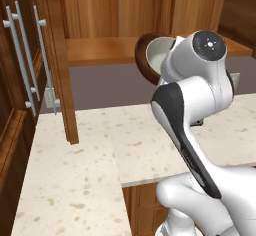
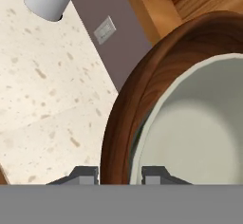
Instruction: Pick up the bowls on the counter and stack them on top of one another in the open cabinet. Place the smaller bowl on top of the larger bowl.
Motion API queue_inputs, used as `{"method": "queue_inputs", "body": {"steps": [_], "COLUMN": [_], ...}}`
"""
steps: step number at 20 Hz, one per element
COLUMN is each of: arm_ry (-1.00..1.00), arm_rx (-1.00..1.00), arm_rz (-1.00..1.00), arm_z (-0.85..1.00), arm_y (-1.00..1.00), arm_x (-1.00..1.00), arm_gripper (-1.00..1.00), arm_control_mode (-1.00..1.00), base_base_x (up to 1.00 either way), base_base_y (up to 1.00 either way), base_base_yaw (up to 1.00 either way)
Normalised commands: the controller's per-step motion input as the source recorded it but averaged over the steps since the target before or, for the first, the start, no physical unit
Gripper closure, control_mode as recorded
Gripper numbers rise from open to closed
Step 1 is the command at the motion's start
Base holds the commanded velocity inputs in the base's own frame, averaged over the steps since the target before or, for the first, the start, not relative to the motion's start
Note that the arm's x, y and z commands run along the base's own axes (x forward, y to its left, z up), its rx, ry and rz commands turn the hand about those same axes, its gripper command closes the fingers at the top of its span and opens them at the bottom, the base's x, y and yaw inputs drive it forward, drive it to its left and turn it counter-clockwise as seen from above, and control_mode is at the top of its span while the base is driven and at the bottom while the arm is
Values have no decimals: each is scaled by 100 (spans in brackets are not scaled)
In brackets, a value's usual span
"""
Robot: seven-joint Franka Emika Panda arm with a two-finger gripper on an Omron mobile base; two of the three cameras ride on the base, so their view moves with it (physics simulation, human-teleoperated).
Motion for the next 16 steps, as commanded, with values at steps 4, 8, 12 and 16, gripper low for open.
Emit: {"method": "queue_inputs", "body": {"steps": [4,8,12,16], "arm_ry": [-14,-5,0,0], "arm_rx": [-4,-4,-2,-1], "arm_rz": [5,2,1,0], "arm_z": [38,20,12,10], "arm_y": [0,0,-4,-7], "arm_x": [0,4,16,22], "arm_gripper": [100,100,100,100], "arm_control_mode": [-100,-100,-100,-100], "base_base_x": [0,0,0,0], "base_base_y": [0,0,0,0], "base_base_yaw": [0,0,0,0]}}
